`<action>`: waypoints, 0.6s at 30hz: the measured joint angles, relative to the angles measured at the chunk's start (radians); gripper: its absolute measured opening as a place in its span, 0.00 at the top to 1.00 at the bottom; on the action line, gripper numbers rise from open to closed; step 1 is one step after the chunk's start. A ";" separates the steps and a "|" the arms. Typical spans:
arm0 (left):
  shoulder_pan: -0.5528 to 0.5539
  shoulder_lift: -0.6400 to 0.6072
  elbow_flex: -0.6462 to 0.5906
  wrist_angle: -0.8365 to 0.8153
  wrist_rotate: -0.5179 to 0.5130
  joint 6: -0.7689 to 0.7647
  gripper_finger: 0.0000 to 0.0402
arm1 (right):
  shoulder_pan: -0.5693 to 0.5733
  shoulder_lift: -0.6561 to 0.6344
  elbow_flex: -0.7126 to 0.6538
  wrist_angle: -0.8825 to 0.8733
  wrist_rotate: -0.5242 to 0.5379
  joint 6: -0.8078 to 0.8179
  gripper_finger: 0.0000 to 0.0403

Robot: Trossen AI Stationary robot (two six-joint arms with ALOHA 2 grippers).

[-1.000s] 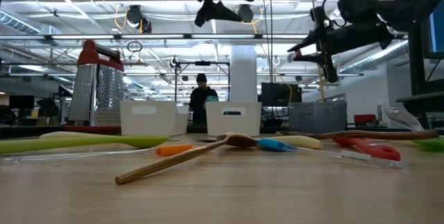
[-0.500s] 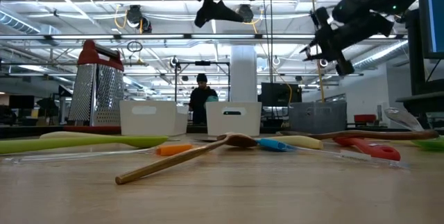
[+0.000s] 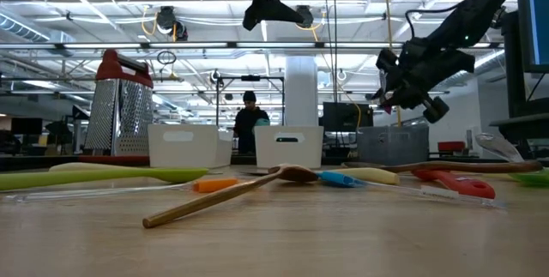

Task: Pick & Place Kitchen Items
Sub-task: Put the red spatula into the black bin

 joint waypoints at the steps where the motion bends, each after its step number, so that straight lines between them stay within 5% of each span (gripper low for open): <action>1: 0.000 0.000 0.000 0.000 0.000 0.001 0.34 | 0.000 0.009 0.000 0.000 -0.003 0.012 0.80; 18: 0.001 0.000 0.000 0.003 0.000 0.017 0.34 | -0.014 0.050 0.000 0.009 -0.024 0.057 0.73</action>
